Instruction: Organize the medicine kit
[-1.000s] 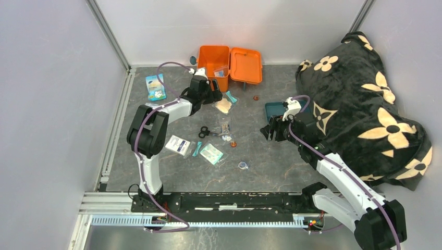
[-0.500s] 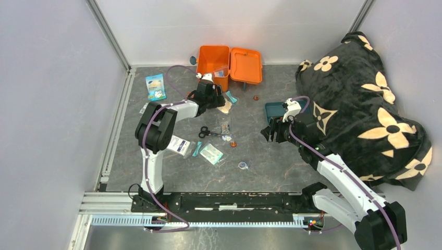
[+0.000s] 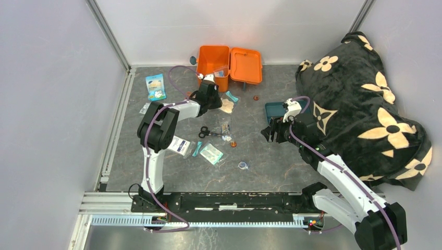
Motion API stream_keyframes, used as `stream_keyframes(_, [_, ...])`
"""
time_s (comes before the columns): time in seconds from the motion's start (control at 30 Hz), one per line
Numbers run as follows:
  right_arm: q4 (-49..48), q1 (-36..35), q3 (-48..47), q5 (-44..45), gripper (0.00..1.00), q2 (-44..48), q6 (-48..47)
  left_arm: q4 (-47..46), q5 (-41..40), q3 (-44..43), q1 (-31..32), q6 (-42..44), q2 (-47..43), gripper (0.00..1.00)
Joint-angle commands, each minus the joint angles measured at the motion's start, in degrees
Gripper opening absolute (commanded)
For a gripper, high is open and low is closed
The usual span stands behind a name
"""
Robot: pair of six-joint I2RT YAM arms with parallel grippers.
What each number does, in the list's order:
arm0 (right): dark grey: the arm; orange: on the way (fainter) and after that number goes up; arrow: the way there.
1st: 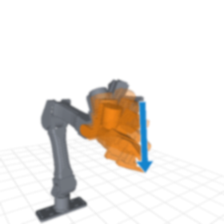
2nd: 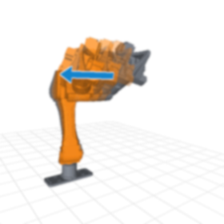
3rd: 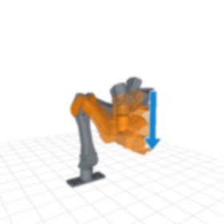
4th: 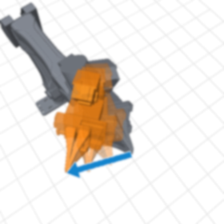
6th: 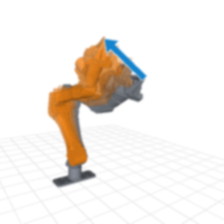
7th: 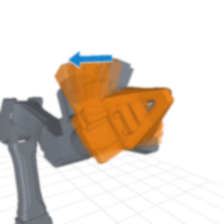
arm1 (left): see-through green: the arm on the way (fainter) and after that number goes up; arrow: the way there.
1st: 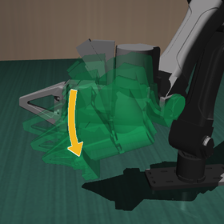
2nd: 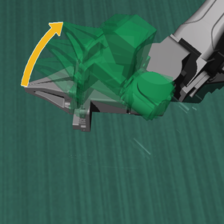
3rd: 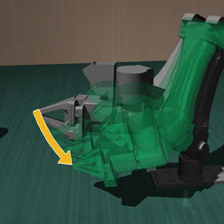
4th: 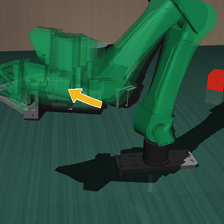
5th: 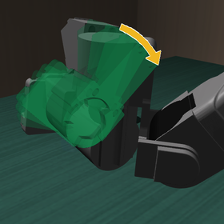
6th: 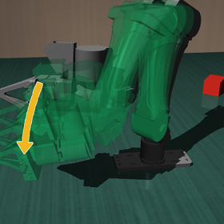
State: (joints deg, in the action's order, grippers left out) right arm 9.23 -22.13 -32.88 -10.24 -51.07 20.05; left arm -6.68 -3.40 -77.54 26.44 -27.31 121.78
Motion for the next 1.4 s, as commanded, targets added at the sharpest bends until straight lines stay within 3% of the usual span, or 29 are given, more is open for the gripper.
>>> stream_keyframes(0.0, [-0.9, -0.2, -1.3, 1.1, 0.71, 0.9, -0.5, 3.2, -1.4, -0.2, 0.3, 1.8, 1.6, 0.29])
stream_keyframes(0.13, [-0.9, -0.3, -1.1, 1.3, 0.71, 1.0, -0.4, 3.0, -1.4, 1.4, 0.6, 2.0, -0.2, 0.03])
stream_keyframes(0.6, [-0.4, -0.2, -1.0, 3.8, 0.71, 2.6, -0.1, 5.1, -0.6, 10.3, 2.8, -0.1, -22.7, 0.02])
stream_keyframes(0.8, [-0.4, -0.2, -0.5, 4.1, 0.71, 3.3, 0.2, 9.0, -3.1, 6.3, 2.7, 0.5, -29.2, 0.02])
stream_keyframes(1.0, [0.1, -0.3, -0.2, 3.7, 0.71, 4.2, 0.5, 12.6, -8.0, -8.0, 1.0, 3.9, -23.4, 0.02])
stream_keyframes(1.37, [3.6, -0.2, -1.5, 6.5, 0.72, 6.8, -1.0, 11.1, -3.6, -27.6, -6.8, 4.1, -6.6, 0.02])
